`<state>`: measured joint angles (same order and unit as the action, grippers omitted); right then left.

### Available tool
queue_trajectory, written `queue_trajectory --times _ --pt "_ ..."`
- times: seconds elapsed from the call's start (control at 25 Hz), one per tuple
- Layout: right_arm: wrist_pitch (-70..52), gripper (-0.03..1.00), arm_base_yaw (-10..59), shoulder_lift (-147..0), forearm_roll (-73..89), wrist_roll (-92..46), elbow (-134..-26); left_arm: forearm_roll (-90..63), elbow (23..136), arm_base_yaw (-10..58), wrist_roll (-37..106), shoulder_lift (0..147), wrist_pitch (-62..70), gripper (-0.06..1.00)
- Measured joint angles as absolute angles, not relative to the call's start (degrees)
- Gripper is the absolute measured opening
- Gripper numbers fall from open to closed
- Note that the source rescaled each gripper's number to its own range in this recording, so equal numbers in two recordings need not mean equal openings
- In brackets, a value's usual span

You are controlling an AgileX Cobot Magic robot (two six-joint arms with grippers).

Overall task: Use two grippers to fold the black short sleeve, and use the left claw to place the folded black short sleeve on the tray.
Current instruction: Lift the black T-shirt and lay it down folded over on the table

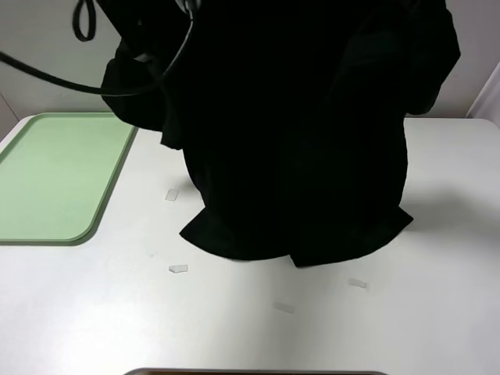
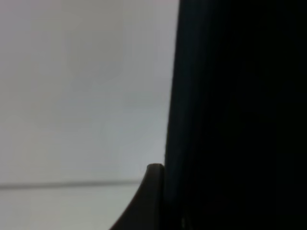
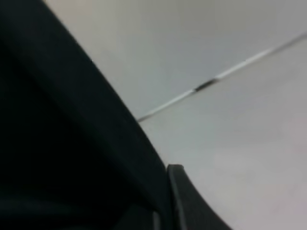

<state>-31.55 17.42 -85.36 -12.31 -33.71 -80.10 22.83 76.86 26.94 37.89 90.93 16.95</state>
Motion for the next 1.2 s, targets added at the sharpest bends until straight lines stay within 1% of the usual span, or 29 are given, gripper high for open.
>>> queue_trajectory --times 0.2,0.4,0.64,0.92,1.2 --pt "-22.9 0.00 13.4 -91.0 -13.2 -33.9 -80.0 23.7 81.0 25.8 37.7 98.2 11.8 0.00" --pt "-20.9 0.00 11.7 -95.1 -12.6 -33.9 -80.0 22.0 82.6 25.7 36.3 102.5 11.1 0.00" --pt "-25.8 0.00 10.3 -99.0 -9.4 -33.9 -80.0 13.8 82.7 25.7 34.9 104.6 14.9 0.00" --pt "-35.1 0.00 9.5 -100.5 -6.7 -32.8 -80.0 2.8 81.1 25.7 34.7 105.6 19.7 0.00" --pt "-45.8 0.00 9.3 -100.6 -3.3 -31.1 -80.0 -0.7 76.0 25.7 34.7 105.6 20.5 0.00"
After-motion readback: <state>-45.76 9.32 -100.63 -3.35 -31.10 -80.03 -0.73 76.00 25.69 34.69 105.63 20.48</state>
